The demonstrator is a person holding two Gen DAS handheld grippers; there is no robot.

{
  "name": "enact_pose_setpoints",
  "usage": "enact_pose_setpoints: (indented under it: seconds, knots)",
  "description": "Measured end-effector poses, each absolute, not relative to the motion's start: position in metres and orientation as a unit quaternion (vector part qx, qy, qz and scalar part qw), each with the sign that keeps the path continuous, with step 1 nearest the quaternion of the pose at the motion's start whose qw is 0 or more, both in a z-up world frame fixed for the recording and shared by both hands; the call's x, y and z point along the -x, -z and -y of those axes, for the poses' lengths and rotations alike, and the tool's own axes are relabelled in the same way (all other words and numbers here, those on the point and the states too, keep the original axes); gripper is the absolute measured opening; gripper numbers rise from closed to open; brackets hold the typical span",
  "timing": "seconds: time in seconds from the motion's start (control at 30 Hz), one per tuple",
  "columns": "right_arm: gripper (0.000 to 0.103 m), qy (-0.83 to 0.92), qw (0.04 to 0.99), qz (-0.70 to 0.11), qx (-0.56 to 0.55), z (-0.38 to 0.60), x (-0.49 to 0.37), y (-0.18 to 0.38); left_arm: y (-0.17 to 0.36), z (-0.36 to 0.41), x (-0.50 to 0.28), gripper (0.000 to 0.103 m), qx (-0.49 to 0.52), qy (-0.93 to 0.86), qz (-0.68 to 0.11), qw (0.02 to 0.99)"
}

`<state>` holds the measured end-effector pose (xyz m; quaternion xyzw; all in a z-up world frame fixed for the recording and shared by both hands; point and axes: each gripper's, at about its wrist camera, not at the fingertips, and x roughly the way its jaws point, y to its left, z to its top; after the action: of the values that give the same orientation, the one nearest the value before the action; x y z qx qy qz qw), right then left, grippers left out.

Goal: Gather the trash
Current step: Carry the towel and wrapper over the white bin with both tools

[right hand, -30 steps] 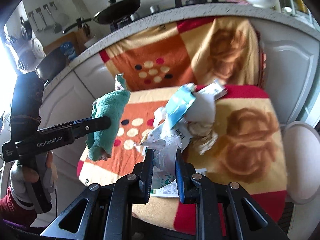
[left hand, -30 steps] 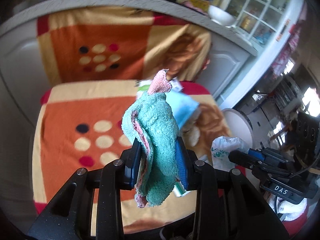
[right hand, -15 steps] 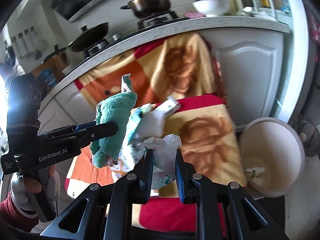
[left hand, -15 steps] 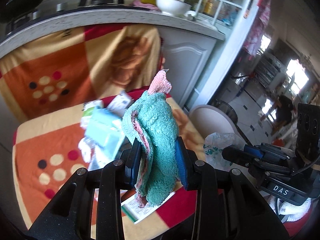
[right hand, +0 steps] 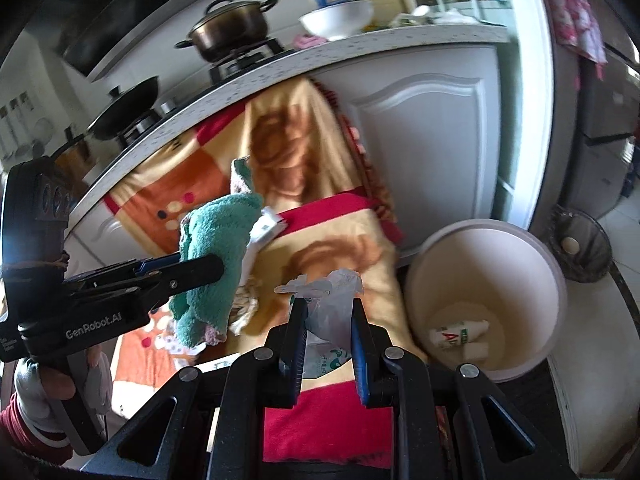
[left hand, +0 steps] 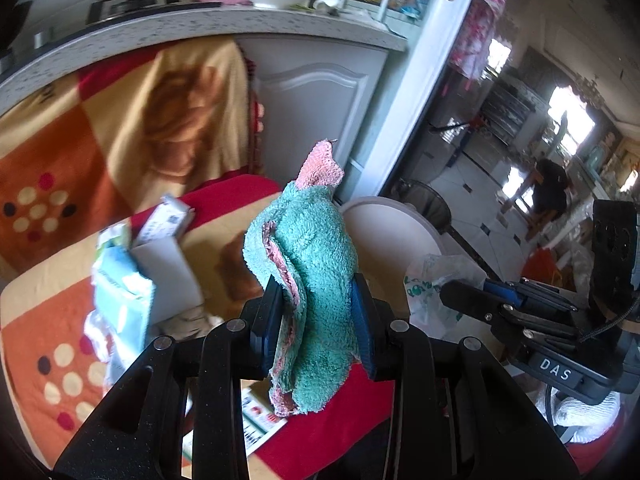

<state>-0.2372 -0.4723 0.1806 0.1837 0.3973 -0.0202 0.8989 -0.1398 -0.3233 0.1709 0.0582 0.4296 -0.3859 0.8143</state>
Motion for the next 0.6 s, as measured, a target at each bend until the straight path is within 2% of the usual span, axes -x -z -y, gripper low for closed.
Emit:
enact_pose_setpoints:
  seconds: [0.6]
  knots:
    - [0.019,0.121,0.863,-0.426,-0.242,0.575,0.244,-0.126,-0.132,0.443,0.135,0.03,-0.098,0.427,-0.469,0.767]
